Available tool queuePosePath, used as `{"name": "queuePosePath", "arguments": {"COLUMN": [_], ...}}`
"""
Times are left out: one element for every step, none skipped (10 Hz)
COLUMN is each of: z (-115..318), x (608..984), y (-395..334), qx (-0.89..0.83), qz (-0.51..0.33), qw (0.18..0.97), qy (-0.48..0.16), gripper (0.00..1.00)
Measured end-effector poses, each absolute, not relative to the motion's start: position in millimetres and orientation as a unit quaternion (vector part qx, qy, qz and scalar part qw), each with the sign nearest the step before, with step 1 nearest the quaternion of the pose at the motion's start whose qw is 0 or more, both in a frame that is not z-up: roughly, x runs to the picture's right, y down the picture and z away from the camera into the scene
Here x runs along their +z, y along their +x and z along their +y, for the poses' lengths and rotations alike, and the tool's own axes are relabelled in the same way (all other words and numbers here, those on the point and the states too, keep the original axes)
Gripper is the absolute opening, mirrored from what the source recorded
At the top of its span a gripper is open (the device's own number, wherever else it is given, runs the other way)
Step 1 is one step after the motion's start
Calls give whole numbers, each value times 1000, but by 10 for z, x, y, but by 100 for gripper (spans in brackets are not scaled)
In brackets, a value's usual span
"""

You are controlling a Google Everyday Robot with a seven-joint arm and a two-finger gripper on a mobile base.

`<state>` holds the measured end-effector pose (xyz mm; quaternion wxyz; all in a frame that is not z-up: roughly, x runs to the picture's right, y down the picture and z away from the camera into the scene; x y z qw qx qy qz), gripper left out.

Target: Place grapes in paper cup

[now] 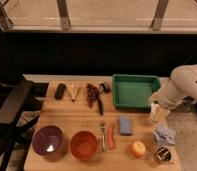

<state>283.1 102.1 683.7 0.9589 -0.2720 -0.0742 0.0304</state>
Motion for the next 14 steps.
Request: {"name": "queuePosePath", "arguments": {"z": [1023,1027,1026,1026,1027,1024,1004,949,861,794,689,615,489,401], "x": [6838,6842,6842,6842,6842,6842,6839,6821,6802,6794,6798,6812,6850,6894], "y": [2832,2831,2831,2831,2831,2830,2816,2783,2662,2521,2251,2056,1759,1566], "qx": [31,31,31,31,31,30,26,17,-2,-22,-56,-77,-108,-124], "qz": [-74,-75,-74,-74,-74,-74,-75,-78,-90,-103,-126,-140,-158,-167], "qw": [959,959,959,959,959,959,960,963,965,965,963,962,958,956], "qy": [-272,-272,-272,-272,-272,-272,-267,-259,-248,-241,-230,-223,-213,-207], "gripper": [63,63,63,63,63,63,63,63,63,63,63,63,63,63]}}
